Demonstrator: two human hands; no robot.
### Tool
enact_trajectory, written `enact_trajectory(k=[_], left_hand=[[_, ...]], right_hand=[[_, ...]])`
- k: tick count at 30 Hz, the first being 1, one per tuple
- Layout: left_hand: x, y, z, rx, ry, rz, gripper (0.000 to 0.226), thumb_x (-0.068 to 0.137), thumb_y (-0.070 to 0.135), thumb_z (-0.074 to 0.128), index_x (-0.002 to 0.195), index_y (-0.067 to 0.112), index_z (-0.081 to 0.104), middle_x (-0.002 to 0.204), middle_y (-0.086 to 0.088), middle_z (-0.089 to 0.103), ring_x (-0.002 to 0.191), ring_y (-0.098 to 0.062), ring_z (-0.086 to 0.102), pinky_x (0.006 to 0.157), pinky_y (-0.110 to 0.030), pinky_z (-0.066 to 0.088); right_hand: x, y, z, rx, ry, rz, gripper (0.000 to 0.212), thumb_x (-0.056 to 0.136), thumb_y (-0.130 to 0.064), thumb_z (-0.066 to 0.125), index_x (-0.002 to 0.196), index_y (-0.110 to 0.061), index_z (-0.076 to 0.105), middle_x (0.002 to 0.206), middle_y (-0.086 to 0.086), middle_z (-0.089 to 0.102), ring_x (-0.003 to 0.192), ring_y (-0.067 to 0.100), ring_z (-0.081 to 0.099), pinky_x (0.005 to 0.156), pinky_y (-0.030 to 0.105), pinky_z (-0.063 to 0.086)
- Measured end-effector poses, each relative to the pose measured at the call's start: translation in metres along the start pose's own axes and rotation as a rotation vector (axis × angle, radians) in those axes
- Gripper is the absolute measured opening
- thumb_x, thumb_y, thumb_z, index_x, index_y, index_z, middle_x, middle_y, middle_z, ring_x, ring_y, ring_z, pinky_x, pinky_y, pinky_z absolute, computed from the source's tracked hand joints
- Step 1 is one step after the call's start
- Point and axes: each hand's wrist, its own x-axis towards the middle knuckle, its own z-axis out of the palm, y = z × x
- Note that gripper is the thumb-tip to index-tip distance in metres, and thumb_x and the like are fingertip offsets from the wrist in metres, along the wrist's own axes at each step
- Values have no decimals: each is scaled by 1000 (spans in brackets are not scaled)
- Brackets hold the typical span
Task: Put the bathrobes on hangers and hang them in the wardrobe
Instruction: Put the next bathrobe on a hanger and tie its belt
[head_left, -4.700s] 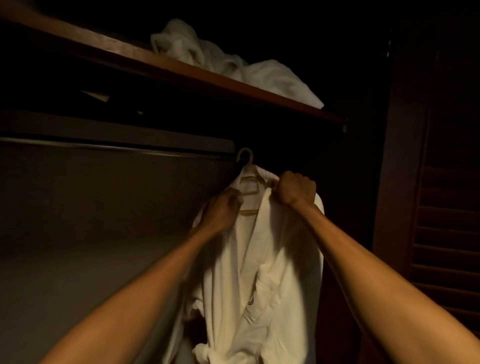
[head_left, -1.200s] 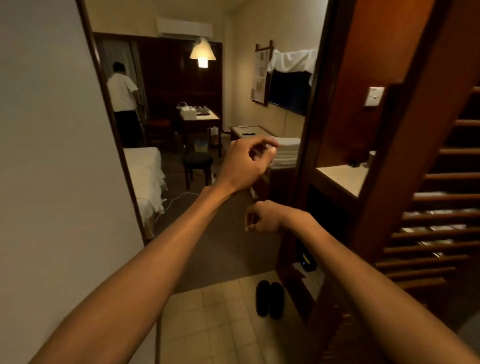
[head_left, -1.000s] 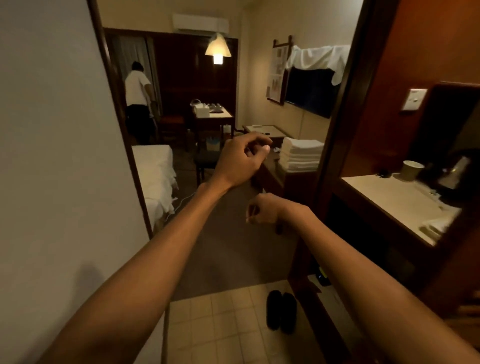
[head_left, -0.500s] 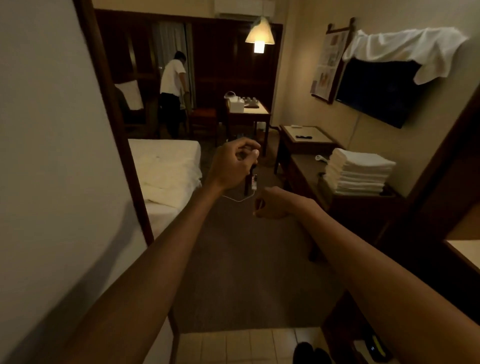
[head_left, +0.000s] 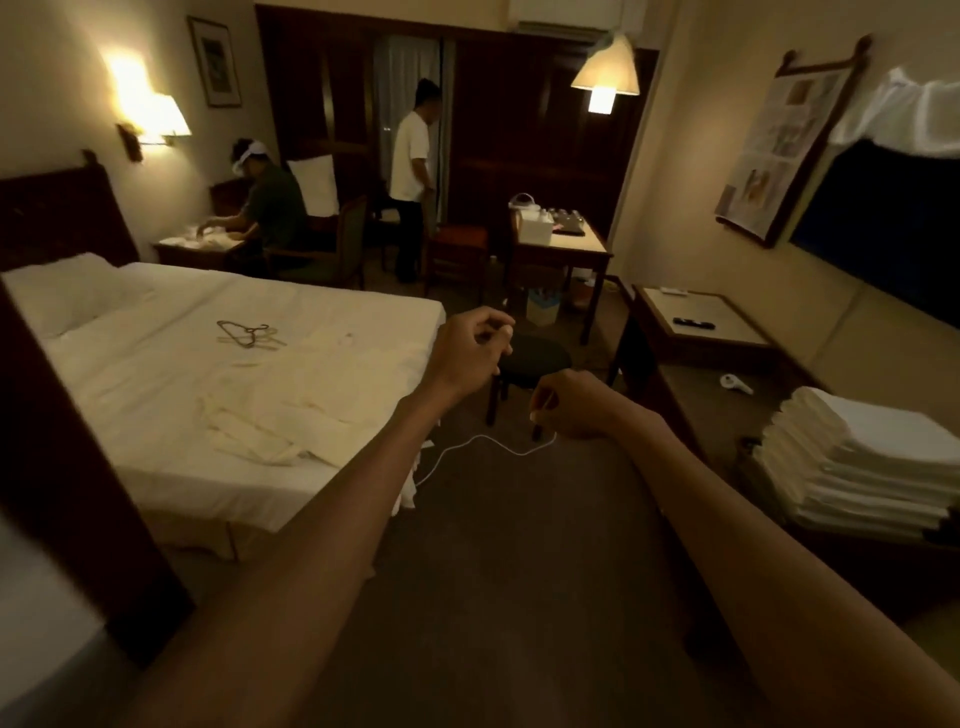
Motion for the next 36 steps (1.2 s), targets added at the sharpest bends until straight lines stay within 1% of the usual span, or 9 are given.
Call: enact_trajectory(k=[5,8,11,15,19,23,27,32,36], left_hand=[[93,-65,7,19,48,-41,18,99,19,56,112,12,67,85,-2,72,56,-6,64,50,-14,46],[148,-105,5,62,80,-69,17,99,19,56,111,14,67,85,-1,72,54,-5,64,49,-12,44],[205,-139,-5,109,130,-108,16,99,22,57,110,17,68,84,1,72,54,-8,64,49,-16,47],[279,-183,-23,207,205,-149,17,98,26,59,112,20,67,86,6,71,56,-11,66,51,-17,49],[335,-230,-45,244,302,-217,16,98,28,59,112,25,66,85,12,69,59,-7,67,50,-14,51],[389,-292,-72,283,382,-282,15,97,27,60,111,25,67,85,10,70,62,-5,66,49,-12,47],[450,-366,-108,336,421,-300,14,96,28,61,108,25,68,82,13,70,73,-1,66,70,-23,55],[526,-459,-164,351,474,-391,17,97,25,59,111,23,68,85,8,71,75,-11,68,70,-32,57],[574,-526,-199,393,489,-436,18,97,25,58,111,22,68,86,7,71,76,-3,65,69,-23,52]], right_hand=[[126,22,-7,42,-58,-38,10,91,-27,63,100,-25,59,101,-1,64,92,19,65,86,38,57],[204,29,-10,9,-88,-91,18,92,-25,63,109,-22,59,110,1,62,100,19,61,90,34,52],[286,30,-24,-3,-100,-146,22,92,-23,64,113,-19,59,112,3,61,101,18,59,83,28,47],[393,20,-46,-53,-81,-240,23,91,-24,64,114,-18,61,115,5,62,100,19,60,86,29,49],[485,-7,-51,-88,-94,-369,25,91,-28,64,113,-16,62,119,7,60,103,22,60,94,38,51],[580,-40,-40,-99,-121,-460,23,90,-33,65,109,-20,64,118,5,61,101,21,60,92,39,52],[681,-78,-22,-113,-150,-514,23,90,-33,66,109,-20,63,117,5,62,102,22,60,93,40,51],[813,-137,4,-135,-240,-568,26,91,-32,65,112,-19,62,117,7,62,102,23,60,92,40,52],[902,-179,28,-110,-263,-597,27,91,-33,65,113,-20,61,116,5,62,100,21,61,90,40,53]])
